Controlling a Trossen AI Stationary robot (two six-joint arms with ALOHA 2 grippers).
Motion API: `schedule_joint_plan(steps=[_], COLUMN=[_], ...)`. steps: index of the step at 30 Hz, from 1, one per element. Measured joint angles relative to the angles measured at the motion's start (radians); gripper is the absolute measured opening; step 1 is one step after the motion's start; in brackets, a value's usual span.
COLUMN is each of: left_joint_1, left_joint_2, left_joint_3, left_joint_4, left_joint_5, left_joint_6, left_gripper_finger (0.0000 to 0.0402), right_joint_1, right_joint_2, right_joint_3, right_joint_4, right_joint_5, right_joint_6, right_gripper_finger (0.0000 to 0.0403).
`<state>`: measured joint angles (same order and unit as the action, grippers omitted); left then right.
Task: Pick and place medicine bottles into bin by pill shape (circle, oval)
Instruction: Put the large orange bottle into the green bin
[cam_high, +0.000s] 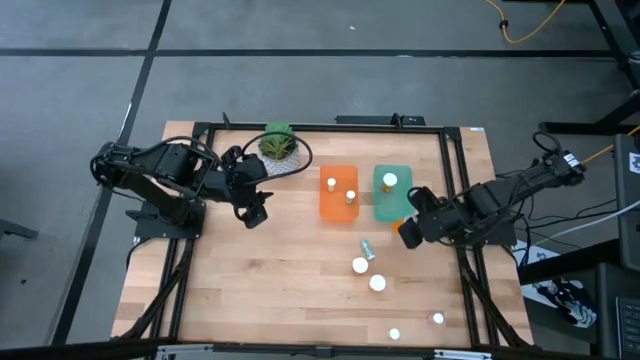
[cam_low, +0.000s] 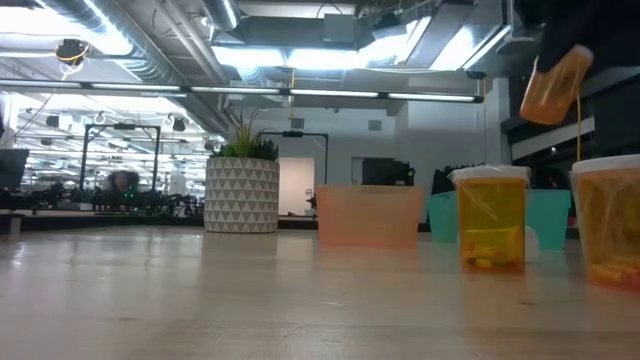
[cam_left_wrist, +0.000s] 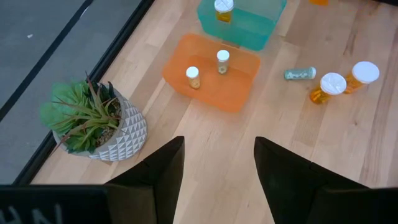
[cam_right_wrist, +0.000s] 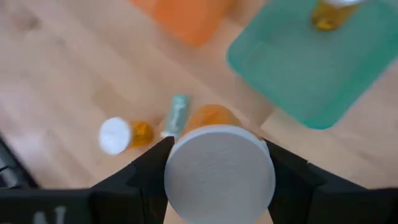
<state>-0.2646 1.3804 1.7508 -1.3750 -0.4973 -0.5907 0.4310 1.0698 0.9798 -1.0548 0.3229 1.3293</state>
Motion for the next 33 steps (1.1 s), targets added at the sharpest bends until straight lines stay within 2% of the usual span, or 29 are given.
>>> schedule_joint_plan(steps=[6,13,19,24,33], left_joint_1=[0.0,0.0,0.0,0.0,0.0], left_joint_2=[0.0,0.0,0.0,0.0,0.0], left_joint_3=[0.0,0.0,0.0,0.0,0.0], left_joint_4=[0.0,0.0,0.0,0.0,0.0], left_joint_5=[0.0,-0.009,-0.014,-0.015,-0.015], left_joint_6=[0.0,0.0,0.0,0.0,0.0], left_gripper_finger=[0.0187,0.0187,0.0187,0.0187,0.0187], right_joint_1=[-0.12,-0.298,-0.438,-0.498,-0.527], right_joint_2=[0.0,0.024,0.112,0.202,0.364], right_joint_3=[0.0,0.0,0.0,0.0,0.0], right_joint_4=[-0.085,-0.056,-0.056,-0.024,0.117], right_joint_5=[0.003,0.016,-0.057,-0.116,-0.144], right_joint_6=[-0.011,-0.137,-0.282,-0.384,-0.475], right_gripper_finger=[0.0206,0.0206,0.0206,0.0206,0.0206])
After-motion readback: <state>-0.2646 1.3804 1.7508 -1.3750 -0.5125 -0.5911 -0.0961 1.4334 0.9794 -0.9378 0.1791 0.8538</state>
